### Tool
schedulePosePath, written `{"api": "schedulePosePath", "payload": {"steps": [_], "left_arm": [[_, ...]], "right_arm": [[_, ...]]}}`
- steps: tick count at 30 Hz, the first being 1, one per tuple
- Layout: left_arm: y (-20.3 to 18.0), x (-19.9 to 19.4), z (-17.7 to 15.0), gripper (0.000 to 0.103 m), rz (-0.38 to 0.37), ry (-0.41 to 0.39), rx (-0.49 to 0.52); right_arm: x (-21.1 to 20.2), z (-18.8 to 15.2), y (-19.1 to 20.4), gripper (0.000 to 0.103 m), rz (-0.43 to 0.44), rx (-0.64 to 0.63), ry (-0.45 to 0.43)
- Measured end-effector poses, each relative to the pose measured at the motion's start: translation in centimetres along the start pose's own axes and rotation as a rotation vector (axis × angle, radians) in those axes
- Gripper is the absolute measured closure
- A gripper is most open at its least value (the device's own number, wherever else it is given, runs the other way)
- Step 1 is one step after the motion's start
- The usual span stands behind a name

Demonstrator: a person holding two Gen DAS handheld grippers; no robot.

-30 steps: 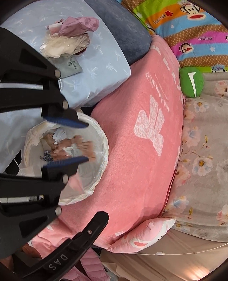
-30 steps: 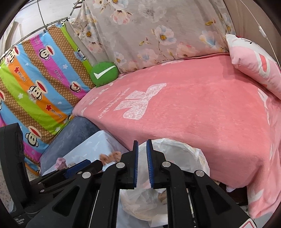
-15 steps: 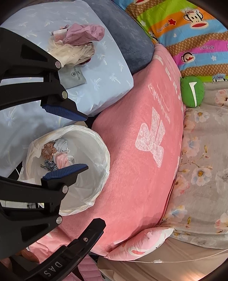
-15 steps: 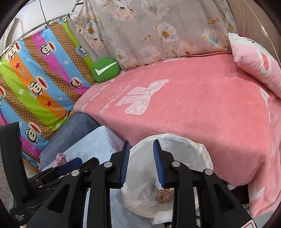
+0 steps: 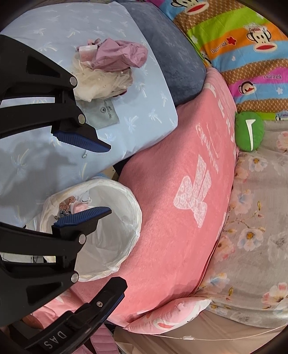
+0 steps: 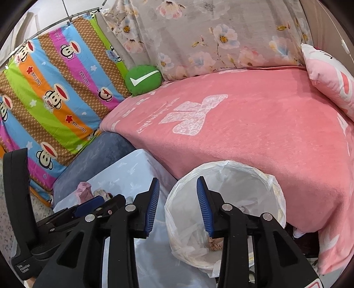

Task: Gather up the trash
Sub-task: 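Move both tools back over the pile toward the purple drawstring bag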

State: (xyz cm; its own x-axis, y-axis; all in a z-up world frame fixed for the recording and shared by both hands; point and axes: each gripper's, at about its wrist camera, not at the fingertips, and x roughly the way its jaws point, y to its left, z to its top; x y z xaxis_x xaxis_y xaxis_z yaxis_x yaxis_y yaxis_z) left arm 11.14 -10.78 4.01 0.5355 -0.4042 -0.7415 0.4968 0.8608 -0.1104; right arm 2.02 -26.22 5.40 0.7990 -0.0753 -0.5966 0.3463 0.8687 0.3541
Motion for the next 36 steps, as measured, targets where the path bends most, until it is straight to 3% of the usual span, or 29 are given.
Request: {"api": "schedulePosePath", "payload": {"steps": [2, 10, 36], "left_arm": [[0.7, -0.2, -0.2, 0.044, 0.013, -0.006, -0.014], [4.4, -1.1, -1.0, 0.036, 0.068, -0.02, -0.074], [18.8, -3.1, -5.2, 0.034, 0.211, 0.005, -0.321]], "right_arm": [[0.2, -0.3, 0.7, 0.068, 0.004, -0.014, 0.007], [0.7, -1.1, 3.4, 0.062, 0.035, -0.05, 0.029], [7.2, -5.5, 18.0, 0.058, 0.176, -0.23, 0.178]]}}
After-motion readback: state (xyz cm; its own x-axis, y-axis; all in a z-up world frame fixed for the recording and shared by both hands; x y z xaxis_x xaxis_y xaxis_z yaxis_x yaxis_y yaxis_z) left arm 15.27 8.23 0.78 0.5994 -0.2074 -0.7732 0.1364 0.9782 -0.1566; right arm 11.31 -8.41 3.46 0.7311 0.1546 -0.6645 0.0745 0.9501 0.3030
